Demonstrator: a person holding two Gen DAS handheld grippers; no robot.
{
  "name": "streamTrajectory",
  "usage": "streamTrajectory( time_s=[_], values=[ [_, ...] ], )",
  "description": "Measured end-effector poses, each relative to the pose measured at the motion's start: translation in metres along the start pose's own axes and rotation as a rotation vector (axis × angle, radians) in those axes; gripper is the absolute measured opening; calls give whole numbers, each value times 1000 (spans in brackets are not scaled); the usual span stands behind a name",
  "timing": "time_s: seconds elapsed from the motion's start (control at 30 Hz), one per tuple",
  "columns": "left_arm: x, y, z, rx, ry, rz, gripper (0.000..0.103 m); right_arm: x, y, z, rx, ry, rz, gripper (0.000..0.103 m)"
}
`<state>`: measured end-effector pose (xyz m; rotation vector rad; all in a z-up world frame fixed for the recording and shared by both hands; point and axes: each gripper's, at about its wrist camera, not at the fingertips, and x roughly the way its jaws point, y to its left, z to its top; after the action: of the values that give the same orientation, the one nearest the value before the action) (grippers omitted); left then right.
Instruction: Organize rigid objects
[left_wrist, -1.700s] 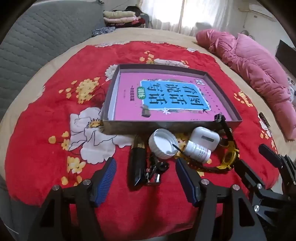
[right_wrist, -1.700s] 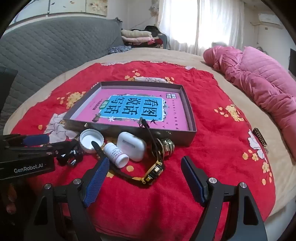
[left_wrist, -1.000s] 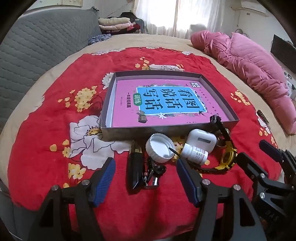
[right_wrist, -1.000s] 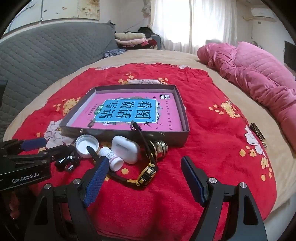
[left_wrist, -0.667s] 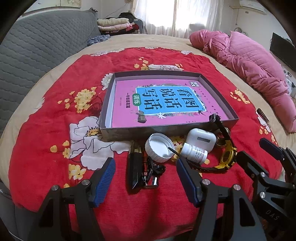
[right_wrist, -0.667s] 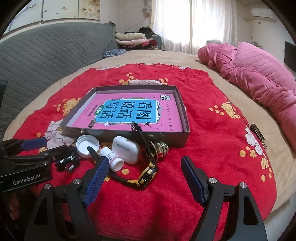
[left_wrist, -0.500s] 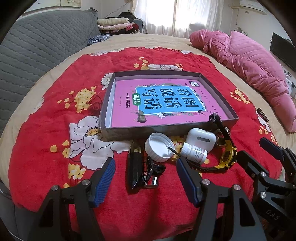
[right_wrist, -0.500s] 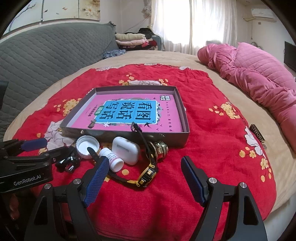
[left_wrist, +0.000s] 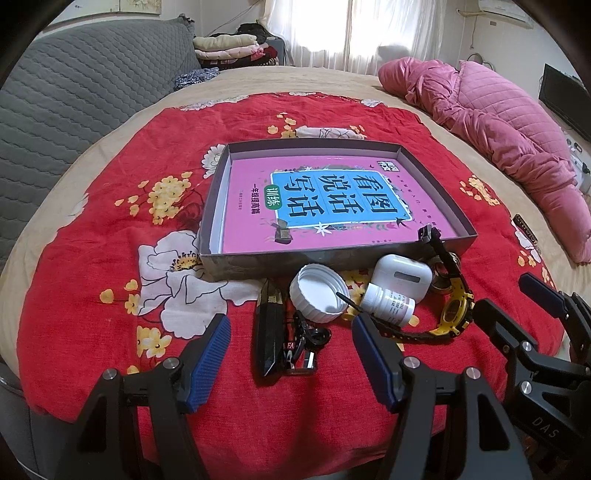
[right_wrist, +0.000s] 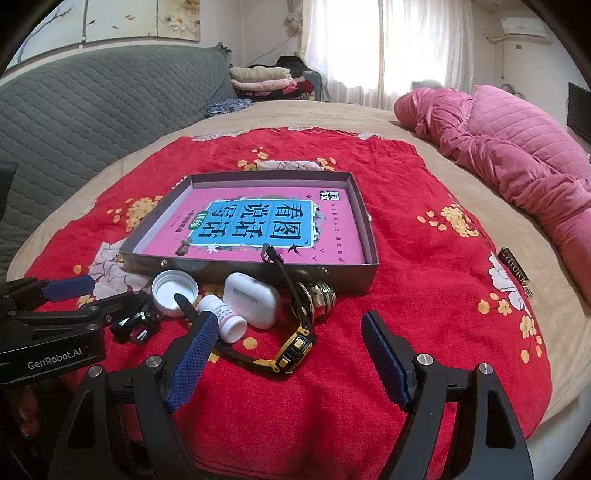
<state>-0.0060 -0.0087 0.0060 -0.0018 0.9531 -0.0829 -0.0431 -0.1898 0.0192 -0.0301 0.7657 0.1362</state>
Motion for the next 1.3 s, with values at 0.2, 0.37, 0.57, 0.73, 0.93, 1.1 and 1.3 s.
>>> streamTrajectory(
  time_s=[0.2, 0.37, 0.57, 0.73, 0.93, 1.1, 1.3],
  values=[
    [1, 1, 0, 1, 0, 1, 67, 0, 0, 0, 0, 0, -1, 81],
    [1, 2, 0, 1, 1, 2, 67, 0, 0, 0, 0, 0, -1, 81],
    [1, 2, 0, 1, 1, 2, 67, 0, 0, 0, 1, 0, -1, 81],
    [3, 4, 0, -3, 9, 2, 67, -1, -1, 1, 4, 1, -2, 81],
    [3, 4, 0, -1, 13, 6, 67, -1, -3, 1, 8, 5, -2, 81],
    [4, 5, 0, -3, 17, 10, 67, 1, -5, 0, 16, 8, -7, 81],
    [6, 6, 0, -10, 26, 13, 67, 4, -8, -1, 33, 15, -13, 81]
  ],
)
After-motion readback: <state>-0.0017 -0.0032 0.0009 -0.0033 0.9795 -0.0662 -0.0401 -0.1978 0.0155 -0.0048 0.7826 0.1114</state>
